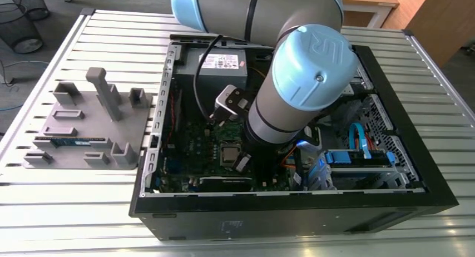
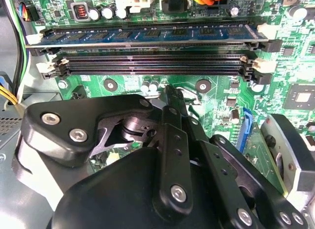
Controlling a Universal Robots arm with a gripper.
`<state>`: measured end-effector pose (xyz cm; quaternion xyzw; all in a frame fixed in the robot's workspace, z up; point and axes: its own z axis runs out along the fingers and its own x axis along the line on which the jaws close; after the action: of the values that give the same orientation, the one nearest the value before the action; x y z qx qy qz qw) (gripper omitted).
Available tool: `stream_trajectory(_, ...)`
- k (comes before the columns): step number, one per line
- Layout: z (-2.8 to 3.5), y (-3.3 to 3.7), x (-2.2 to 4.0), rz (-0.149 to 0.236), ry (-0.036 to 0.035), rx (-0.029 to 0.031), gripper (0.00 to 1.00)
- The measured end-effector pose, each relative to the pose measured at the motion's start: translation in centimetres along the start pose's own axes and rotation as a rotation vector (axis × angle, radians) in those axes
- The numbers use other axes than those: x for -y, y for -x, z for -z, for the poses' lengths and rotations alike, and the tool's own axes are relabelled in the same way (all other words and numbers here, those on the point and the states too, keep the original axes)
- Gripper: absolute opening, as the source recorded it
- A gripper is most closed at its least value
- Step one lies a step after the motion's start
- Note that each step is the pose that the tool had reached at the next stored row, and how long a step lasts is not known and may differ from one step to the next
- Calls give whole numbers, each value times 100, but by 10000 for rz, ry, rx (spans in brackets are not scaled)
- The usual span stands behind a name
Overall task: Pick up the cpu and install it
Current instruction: 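Install the first cpu locking lever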
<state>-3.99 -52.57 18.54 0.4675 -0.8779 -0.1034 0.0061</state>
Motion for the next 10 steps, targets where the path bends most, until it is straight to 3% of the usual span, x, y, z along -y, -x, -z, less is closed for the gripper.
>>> stream_trajectory(4, -1, 1, 0, 51, 4, -10, 11)
stream_trajectory(10, -4, 2, 1, 437, 39, -81, 11)
